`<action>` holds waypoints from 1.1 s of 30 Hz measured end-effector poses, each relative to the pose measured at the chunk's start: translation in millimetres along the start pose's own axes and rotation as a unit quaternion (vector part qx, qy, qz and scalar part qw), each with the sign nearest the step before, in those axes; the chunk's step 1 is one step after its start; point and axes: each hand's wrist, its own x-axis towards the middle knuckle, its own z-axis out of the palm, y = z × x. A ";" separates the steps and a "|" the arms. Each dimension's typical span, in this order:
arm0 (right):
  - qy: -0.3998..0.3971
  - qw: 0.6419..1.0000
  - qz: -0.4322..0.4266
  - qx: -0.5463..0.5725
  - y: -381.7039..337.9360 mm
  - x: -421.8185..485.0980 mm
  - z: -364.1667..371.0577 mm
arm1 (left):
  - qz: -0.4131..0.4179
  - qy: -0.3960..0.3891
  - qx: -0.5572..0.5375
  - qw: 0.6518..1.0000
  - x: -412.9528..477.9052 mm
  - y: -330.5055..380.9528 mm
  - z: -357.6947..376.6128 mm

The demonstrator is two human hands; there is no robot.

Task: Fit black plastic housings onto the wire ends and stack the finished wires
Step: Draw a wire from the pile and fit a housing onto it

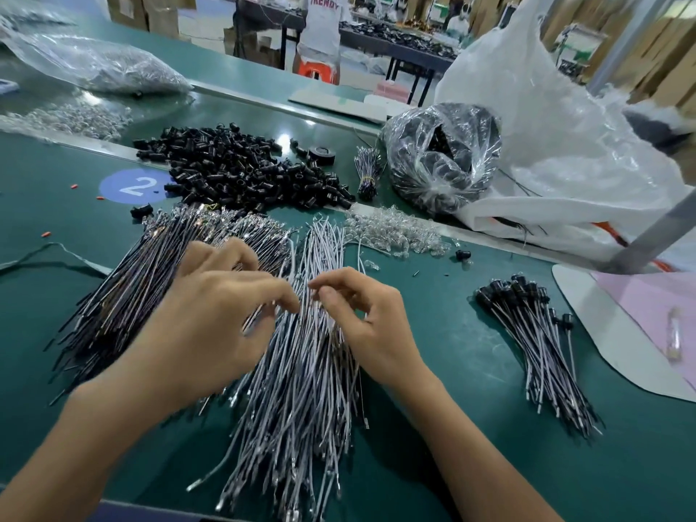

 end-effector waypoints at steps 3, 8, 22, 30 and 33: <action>-0.020 0.996 0.049 0.070 -1.3 0.1 1.0 | 0.027 -0.041 -0.001 0.999 -5.4 8.4 12.7; -0.030 0.983 0.083 0.162 -3.5 3.0 1.1 | 0.048 -0.059 -0.015 0.997 -12.5 16.5 26.7; 0.077 0.916 0.169 0.355 0.2 12.6 -33.4 | -0.232 -0.042 0.124 0.964 10.4 -18.9 17.6; 0.031 0.944 0.151 0.292 0.0 10.3 -28.6 | -0.293 -0.009 0.054 0.954 31.5 -10.3 11.4; 0.014 0.930 0.163 0.329 -0.6 10.6 -27.2 | -0.291 0.028 0.059 0.954 31.0 -12.5 7.0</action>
